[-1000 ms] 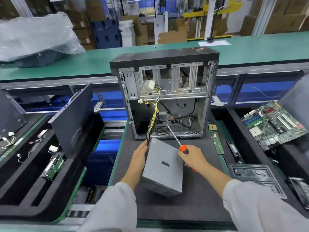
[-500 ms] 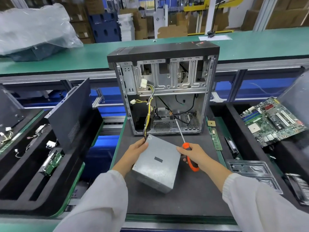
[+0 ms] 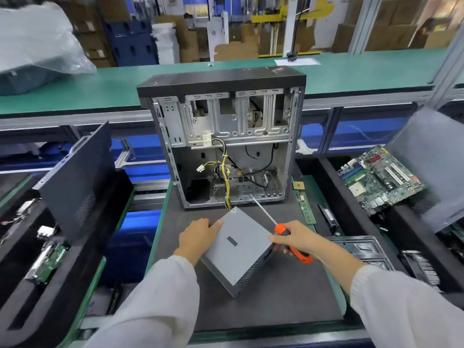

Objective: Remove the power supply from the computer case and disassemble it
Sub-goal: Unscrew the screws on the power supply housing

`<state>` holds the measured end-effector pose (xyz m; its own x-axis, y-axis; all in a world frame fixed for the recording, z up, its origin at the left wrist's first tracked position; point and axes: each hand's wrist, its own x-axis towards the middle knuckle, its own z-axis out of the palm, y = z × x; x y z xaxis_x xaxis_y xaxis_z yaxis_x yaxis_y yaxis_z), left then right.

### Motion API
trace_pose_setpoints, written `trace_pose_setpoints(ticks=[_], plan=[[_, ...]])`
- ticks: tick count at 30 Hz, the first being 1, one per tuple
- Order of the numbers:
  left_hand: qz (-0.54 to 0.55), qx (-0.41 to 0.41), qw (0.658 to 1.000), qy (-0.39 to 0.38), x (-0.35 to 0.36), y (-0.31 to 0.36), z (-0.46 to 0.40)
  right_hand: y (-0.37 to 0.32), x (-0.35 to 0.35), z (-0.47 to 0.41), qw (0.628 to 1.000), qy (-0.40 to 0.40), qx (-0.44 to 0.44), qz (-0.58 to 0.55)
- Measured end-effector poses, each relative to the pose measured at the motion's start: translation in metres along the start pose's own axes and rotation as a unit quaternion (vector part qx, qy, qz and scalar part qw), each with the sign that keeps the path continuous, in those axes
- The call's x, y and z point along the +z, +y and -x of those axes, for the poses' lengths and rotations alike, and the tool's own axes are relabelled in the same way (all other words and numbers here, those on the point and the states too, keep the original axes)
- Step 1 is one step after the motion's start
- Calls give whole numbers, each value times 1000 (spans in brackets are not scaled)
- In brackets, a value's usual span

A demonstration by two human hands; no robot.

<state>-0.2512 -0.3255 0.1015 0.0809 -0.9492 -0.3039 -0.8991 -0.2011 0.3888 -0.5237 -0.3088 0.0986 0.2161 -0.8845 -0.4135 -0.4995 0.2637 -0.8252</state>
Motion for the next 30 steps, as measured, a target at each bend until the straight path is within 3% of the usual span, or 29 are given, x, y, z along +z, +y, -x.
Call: trace_pose_setpoints(ticks=[5, 7, 11, 18, 20, 22, 24, 26, 28, 30], plan=[[64, -150, 979, -119, 2, -23, 28, -10, -11, -5, 996, -48, 10, 69], [141, -153, 971, -117, 1, -20, 33, -15, -15, -7, 995, -59, 14, 85], [123, -24, 992, 9, 6, -5, 24, -18, -15, -3, 988, -95, 29, 115], [69, 123, 990, -19, 10, 12, 6, -17, -10, 20, 966, -197, 45, 160], [70, 146, 987, -22, 7, 14, 5, -24, -11, 27, 962, -170, 40, 212], [95, 182, 978, 24, 0, 11, 9, -38, -15, 32, 953, -103, 12, 285], [103, 290, 948, 82, -11, 11, 17, -57, -16, 35, 938, -79, -2, 338], [25, 385, 918, 87, -21, 14, 20, -80, -14, 38, 923, -87, 2, 375], [-35, 395, 914, 82, -28, 16, 21, -103, -13, 40, 925, -89, -10, 370], [26, 386, 917, 99, -31, 14, 20, -121, -16, 41, 944, -73, -47, 317]])
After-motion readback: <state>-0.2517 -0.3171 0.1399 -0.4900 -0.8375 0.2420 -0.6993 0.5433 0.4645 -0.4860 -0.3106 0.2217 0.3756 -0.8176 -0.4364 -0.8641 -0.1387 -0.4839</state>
